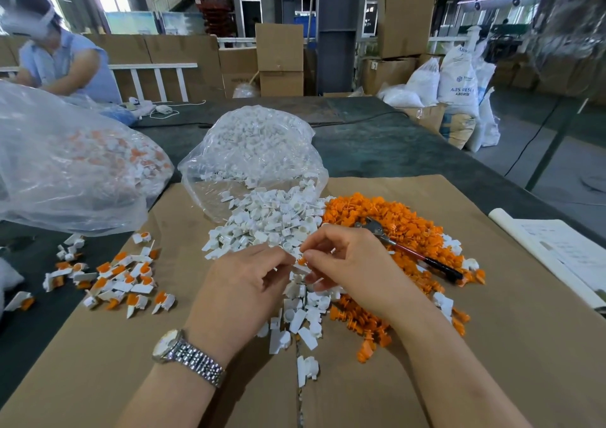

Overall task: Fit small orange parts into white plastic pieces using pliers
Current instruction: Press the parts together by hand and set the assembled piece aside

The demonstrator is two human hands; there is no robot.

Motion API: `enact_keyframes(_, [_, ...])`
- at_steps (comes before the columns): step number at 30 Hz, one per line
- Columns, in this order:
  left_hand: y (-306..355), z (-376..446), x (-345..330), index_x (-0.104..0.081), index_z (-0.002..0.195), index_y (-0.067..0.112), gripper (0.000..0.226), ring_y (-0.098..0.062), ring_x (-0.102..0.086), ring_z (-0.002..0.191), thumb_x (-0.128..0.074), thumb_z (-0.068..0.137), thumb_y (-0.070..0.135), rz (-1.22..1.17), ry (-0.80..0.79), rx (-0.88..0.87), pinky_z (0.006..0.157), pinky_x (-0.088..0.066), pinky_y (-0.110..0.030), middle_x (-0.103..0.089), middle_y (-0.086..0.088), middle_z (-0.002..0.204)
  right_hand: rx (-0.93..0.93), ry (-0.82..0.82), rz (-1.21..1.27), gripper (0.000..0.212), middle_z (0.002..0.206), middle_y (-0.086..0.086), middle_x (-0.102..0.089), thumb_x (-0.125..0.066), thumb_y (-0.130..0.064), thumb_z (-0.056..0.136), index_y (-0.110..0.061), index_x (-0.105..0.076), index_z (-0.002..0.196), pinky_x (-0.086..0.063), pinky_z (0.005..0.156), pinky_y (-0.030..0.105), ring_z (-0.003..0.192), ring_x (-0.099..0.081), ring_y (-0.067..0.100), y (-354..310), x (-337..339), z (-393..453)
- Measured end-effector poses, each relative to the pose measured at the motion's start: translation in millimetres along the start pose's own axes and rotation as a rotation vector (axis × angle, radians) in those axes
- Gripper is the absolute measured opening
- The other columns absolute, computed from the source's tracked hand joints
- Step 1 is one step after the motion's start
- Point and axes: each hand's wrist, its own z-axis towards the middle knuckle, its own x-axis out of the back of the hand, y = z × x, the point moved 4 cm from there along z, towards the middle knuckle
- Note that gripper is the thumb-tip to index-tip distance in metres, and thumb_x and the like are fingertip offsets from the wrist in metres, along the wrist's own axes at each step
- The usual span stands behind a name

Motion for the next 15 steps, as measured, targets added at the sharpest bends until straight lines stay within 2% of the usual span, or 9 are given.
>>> enact_keyframes(2, [-2.2,-0.8,-3.9,-0.079,0.088,0.021,0.009,-0.005,-0.068,0.064,-0.079,0.085,0.012,-0.06,-0.01,0.078,0.06,-0.06,-0.033,-0.072,0.012,0.075,-0.006,0.007,0.01,0.009,0.095,0.005,-0.069,-0.066,-0.013,0.098,-0.019,-0.072,0.095,-0.063,0.068,0.03,0.071,-0.076,0.019,-0.5,-0.2,-0.4])
enact_keyframes(4, [-8.1,-2.3,-9.3,-0.079,0.087,0.025,0.009,-0.003,-0.07,0.064,-0.076,0.088,0.017,-0.234,-0.013,0.286,0.063,-0.061,-0.033,-0.073,0.014,0.071,0.012,0.028,0.008,0.009,0.094,0.003,-0.069,-0.066,-0.014,0.098,-0.021,-0.072,0.095,-0.063,0.071,0.03,0.069,-0.075,0.017,-2.7,-0.4,-0.3])
enact_keyframes(7, [-15.9,-4.2,-19.1,-0.077,0.086,0.025,0.012,-0.01,-0.075,0.064,-0.073,0.092,0.015,-0.549,-0.026,0.56,0.061,-0.062,-0.027,-0.076,0.009,0.071,0.04,0.077,-0.037,0.009,0.093,-0.001,-0.071,-0.068,-0.016,0.097,-0.024,-0.072,0.097,-0.063,0.075,0.033,0.07,-0.074,0.015,-4.9,-0.7,-0.1])
enact_keyframes(10, [-19.5,-4.3,-22.5,-0.079,0.094,0.018,0.008,-0.017,-0.078,0.075,-0.075,0.09,0.012,-0.809,-0.063,0.678,0.069,-0.061,-0.021,-0.079,-0.001,0.08,0.069,0.127,-0.108,0.009,0.091,-0.004,-0.072,-0.069,-0.02,0.096,-0.028,-0.072,0.098,-0.062,0.076,0.039,0.075,-0.072,0.018,-6.5,-0.9,0.3])
enact_keyframes(13, [-20.0,-4.5,-22.8,-0.079,0.1,0.016,0.023,-0.023,-0.078,0.086,-0.082,0.077,0.017,-0.994,-0.104,0.718,0.079,-0.062,-0.025,-0.08,-0.007,0.091,0.099,0.155,-0.085,0.009,0.089,-0.004,-0.073,-0.069,-0.018,0.096,-0.026,-0.072,0.099,-0.062,0.078,0.039,0.08,-0.073,0.015,-9.2,-0.1,-0.4])
enact_keyframes(15, [-20.8,-4.3,-23.8,-0.079,0.095,0.015,0.02,-0.028,-0.078,0.087,-0.081,0.075,0.011,-1.068,-0.078,0.754,0.078,-0.063,-0.029,-0.079,-0.012,0.092,0.116,0.147,-0.086,0.009,0.091,-0.007,-0.073,-0.07,-0.019,0.095,-0.026,-0.073,0.099,-0.061,0.08,0.037,0.083,-0.072,0.012,-10.9,-0.4,-0.9])
